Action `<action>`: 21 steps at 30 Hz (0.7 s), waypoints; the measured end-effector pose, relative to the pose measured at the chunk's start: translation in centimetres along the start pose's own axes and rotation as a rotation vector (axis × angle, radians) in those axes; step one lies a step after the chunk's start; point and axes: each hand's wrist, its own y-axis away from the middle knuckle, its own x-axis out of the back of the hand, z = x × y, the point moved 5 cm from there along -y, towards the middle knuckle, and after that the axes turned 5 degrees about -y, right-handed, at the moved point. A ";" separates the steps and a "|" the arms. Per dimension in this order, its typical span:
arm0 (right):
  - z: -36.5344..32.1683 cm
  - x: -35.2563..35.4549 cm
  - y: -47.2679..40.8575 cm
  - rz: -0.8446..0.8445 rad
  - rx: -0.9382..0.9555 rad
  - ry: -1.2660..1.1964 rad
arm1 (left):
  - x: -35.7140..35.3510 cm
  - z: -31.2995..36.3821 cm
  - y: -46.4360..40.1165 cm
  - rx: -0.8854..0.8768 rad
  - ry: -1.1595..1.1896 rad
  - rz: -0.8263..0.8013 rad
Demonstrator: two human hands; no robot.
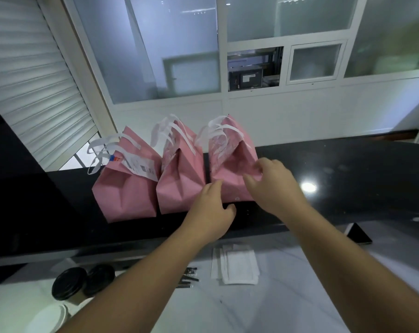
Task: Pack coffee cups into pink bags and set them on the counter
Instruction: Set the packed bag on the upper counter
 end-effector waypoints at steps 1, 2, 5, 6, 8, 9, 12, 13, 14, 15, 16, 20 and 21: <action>0.7 -0.3 1.4 0.004 0.000 -0.015 | -0.5 -0.1 0.8 -0.006 -0.007 -0.017; 1.3 -0.5 2.9 0.007 -0.008 -0.018 | -1.0 -0.2 1.6 -0.014 -0.010 -0.035; 3.3 -1.6 7.2 -0.023 -0.076 0.054 | -2.7 -0.5 4.0 -0.038 -0.023 -0.077; 3.9 -1.9 8.6 -0.045 -0.112 0.083 | -3.2 -0.6 4.7 -0.046 -0.032 -0.093; 4.7 -2.0 11.7 -0.046 -0.165 0.121 | -4.2 -0.7 6.1 -0.059 -0.040 -0.145; 5.1 -1.8 13.4 -0.029 -0.182 0.147 | -4.8 -0.6 6.8 -0.071 -0.046 -0.175; 6.2 -1.5 18.6 0.001 -0.255 0.232 | -6.2 -0.5 9.2 -0.137 -0.101 -0.227; 6.4 -1.1 21.3 0.037 -0.320 0.261 | -7.0 -0.1 10.7 -0.192 -0.138 -0.283; 6.4 -0.6 23.4 0.057 -0.372 0.280 | -7.6 0.1 11.9 -0.231 -0.166 -0.311; 6.6 -0.5 24.3 0.061 -0.376 0.288 | -8.0 0.0 12.4 -0.232 -0.170 -0.307; 6.5 -0.2 25.6 0.067 -0.396 0.310 | -8.4 0.1 13.1 -0.243 -0.172 -0.307; 5.4 0.9 33.9 0.133 -0.553 0.375 | -10.7 1.4 18.2 -0.437 -0.224 -0.383; 5.3 1.2 36.1 0.148 -0.586 0.392 | -11.3 1.9 19.7 -0.482 -0.227 -0.394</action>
